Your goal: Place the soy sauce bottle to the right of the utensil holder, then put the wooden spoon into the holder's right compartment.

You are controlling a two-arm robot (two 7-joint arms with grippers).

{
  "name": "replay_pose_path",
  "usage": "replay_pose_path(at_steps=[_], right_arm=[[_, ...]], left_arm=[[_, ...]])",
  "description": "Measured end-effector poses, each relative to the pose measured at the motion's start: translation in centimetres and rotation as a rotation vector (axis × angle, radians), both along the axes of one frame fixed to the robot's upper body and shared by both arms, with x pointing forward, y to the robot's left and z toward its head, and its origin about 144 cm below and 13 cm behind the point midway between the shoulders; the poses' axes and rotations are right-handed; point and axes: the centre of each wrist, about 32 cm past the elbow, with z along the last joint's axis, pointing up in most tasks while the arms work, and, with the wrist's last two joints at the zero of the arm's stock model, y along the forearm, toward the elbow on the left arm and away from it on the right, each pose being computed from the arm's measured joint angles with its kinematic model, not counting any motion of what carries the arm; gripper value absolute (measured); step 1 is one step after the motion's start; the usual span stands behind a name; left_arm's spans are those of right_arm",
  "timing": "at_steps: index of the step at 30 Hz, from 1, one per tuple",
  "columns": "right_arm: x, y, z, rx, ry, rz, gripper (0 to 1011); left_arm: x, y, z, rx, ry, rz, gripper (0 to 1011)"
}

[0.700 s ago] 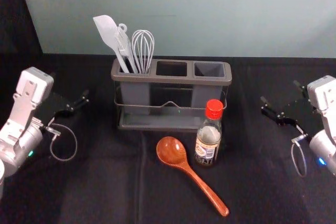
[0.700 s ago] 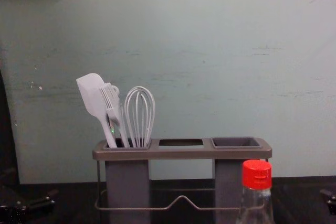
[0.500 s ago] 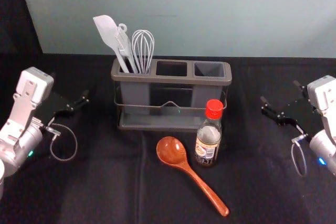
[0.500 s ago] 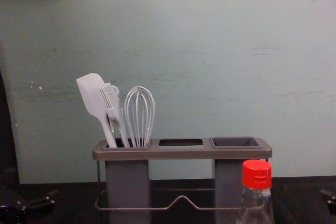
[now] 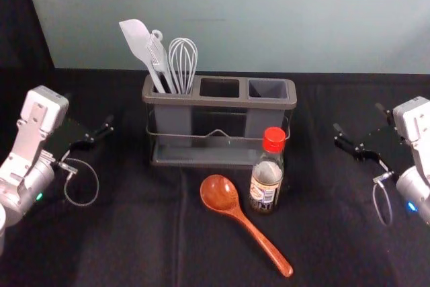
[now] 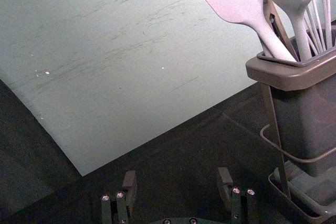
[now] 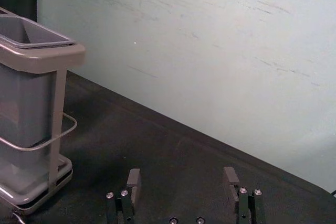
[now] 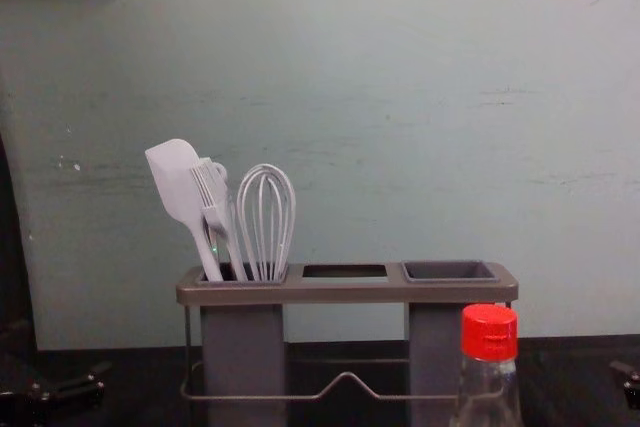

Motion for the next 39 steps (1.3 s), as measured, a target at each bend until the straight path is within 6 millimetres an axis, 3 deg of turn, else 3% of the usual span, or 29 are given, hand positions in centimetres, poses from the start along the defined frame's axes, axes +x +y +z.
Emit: replay_pose_path(at_steps=[39], right_arm=[[0.0,0.0,0.0,0.0,0.0,0.0,1003]], left_arm=[[0.0,0.0,0.0,0.0,0.0,0.0,1005]])
